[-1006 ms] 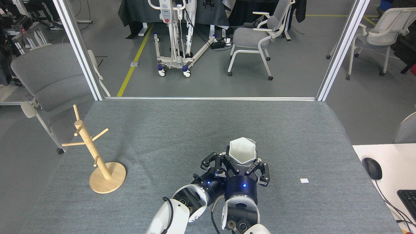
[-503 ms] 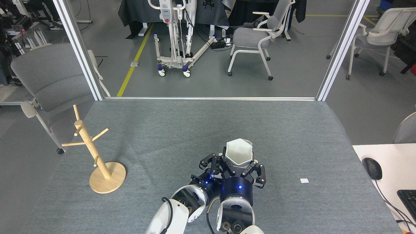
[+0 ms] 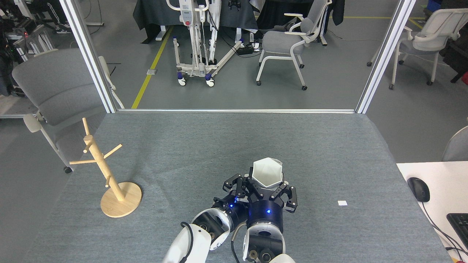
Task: Hang cup on storage rack
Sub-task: 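Grasp the cup with the left gripper beside the right gripper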
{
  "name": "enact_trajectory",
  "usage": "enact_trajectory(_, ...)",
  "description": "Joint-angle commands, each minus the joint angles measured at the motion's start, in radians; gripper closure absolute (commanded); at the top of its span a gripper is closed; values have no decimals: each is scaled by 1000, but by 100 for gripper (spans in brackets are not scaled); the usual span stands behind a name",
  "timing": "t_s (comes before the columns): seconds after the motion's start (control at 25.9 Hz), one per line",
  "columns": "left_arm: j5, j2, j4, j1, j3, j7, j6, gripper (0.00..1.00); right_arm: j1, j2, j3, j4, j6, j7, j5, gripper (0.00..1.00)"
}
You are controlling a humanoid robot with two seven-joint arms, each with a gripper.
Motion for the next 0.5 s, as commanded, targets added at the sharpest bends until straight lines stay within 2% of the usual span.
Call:
enact_trajectory(0.0,0,2,3,1,0,19,-3,100,-1,-1,-4,10,-15,9,0,28)
enact_trajectory(0.08,0,2,4,3,0,19,-2,100,-4,-2,-8,12,-17,9,0,8)
enact_trajectory(0.12,0,2,11,3,0,19,-2,100,-6,-4,-8,10,-17,5,0,3)
enact_trajectory(0.35,0,2,31,3,0,19,-2,100,-7,1,-14,10,-50,-8,-5,1)
enact_trajectory(0.46,0,2,41,3,0,19,-2,100,-7,1,-15,9,-55,-93,-11,1)
